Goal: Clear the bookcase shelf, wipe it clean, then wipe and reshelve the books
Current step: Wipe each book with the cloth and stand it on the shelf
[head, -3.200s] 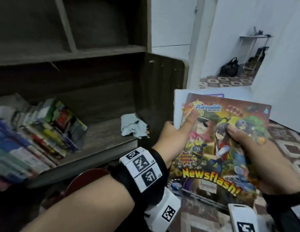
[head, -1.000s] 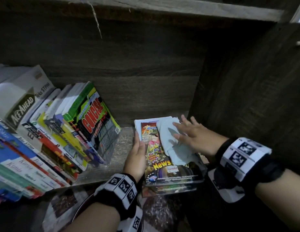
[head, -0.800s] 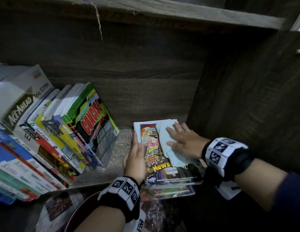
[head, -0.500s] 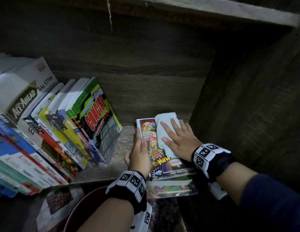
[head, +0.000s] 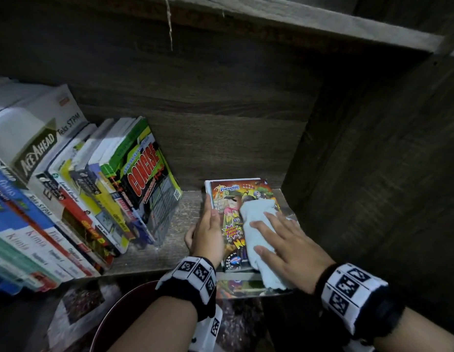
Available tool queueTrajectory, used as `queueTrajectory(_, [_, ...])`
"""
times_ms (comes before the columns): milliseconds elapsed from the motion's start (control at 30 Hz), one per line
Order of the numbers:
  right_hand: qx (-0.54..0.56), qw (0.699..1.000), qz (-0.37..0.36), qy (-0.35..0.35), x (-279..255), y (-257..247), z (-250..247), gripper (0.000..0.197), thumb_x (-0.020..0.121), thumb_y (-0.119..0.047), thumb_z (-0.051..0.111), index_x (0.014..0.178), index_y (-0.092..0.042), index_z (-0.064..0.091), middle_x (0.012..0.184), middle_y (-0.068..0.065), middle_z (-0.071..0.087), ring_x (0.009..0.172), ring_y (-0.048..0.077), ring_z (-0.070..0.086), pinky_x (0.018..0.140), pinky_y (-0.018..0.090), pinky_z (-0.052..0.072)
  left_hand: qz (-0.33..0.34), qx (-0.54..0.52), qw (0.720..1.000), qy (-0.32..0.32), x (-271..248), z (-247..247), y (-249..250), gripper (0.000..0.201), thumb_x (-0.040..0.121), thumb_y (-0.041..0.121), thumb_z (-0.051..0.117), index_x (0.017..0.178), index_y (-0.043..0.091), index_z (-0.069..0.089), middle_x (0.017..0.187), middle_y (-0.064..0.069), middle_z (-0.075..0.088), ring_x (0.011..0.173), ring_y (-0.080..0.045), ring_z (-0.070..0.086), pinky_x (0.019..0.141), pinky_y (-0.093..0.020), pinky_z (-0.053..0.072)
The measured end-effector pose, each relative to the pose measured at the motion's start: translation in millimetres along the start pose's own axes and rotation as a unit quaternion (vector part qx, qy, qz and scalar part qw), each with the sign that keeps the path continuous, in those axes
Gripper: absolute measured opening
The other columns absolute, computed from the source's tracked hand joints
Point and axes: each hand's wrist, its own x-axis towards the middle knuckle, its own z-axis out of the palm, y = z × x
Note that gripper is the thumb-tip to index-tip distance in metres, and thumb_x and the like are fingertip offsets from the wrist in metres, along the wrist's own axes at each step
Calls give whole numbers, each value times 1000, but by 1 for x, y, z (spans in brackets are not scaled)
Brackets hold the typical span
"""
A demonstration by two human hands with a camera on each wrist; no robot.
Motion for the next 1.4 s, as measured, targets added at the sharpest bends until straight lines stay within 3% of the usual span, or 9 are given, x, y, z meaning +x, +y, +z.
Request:
queueTrajectory(167, [40, 995, 91, -28, 43, 21, -13, 59, 98, -57, 20, 151, -43, -3, 162, 0, -10, 147, 21, -17, 119, 37, -6, 2, -4, 1000, -15, -4, 2, 9, 45, 106, 39, 16, 150, 46, 13, 149, 9, 41, 138, -9, 22, 115, -32, -1])
queueTrajectory(400, [-5, 997, 68, -34, 96, 28, -18, 63, 99, -55, 18, 151, -36, -14, 160, -5, -18, 146, 19, -21, 118, 40, -9, 10, 5, 1000, -9, -3, 4, 9, 45, 106, 38, 14, 150, 45, 14, 151, 9, 39, 135, -5, 27, 109, -21, -1])
queueTrajectory(533, [-14, 999, -4, -39, 86, 17, -18, 61, 99, -54, 22, 151, -40, -8, 160, -9, -17, 145, 17, -22, 119, 41, -11, 13, -11, 1000, -10, -4, 5, 9, 44, 106, 36, 17, 150, 47, 15, 139, 6, 53, 93, 11, 31, 111, -23, -1])
queueTrajectory(667, [-7, 998, -46, -45, 56, -8, -13, 61, 100, -51, 24, 151, -38, -6, 159, -12, -16, 144, 12, -24, 119, 38, -13, 21, -8, 1000, 19, 7, 10, -1, 44, 106, 34, 20, 149, 47, 20, 145, 11, 48, 128, 0, 35, 104, -15, -1])
queueTrajectory(933, [-10, 999, -37, -24, -5, -4, 2, 83, 76, -65, -5, 152, -34, -3, 161, -7, -11, 142, 9, -24, 117, 28, -14, 25, -6, 1000, 12, 3, 9, 1, 45, 107, 32, 19, 149, 46, 19, 147, 7, 46, 130, -4, 38, 110, -22, 0])
queueTrajectory(1100, [9, 996, 78, -37, 16, 10, -13, 65, 98, -50, 21, 154, -26, 0, 162, 3, -7, 148, 21, -11, 120, 35, -1, 20, -3, 1000, 4, 5, 8, 1, 44, 107, 35, 18, 149, 47, 17, 144, 8, 49, 122, -2, 44, 110, -24, 3])
queueTrajectory(1233, [-45, 978, 202, 22, 48, 22, -26, 65, 96, -39, 39, 152, -18, 13, 160, 11, 11, 146, 28, 13, 117, 45, 17, 17, 10, 1000, -8, 3, 5, 6, 45, 107, 35, 17, 150, 46, 16, 139, 7, 55, 100, 4, 43, 110, -25, 4])
queueTrajectory(1333, [-136, 958, 180, 177, 46, 12, -34, 48, 78, -20, 70, 123, -8, 58, 120, 21, 59, 103, 38, 57, 85, 44, 49, 8, 35, 999, -17, 4, 2, 7, 46, 106, 36, 16, 151, 44, 12, 131, 5, 61, 95, 1, 49, 112, -28, 6])
queueTrajectory(1400, [-109, 957, 57, 261, 41, 4, -28, 31, 66, -2, 75, 96, -5, 69, 91, 15, 64, 80, 34, 59, 67, 37, 49, 11, 60, 998, -30, 5, -1, 7, 48, 106, 38, 16, 153, 42, 7, 113, 2, 69, 86, -3, 56, 113, -34, 12])
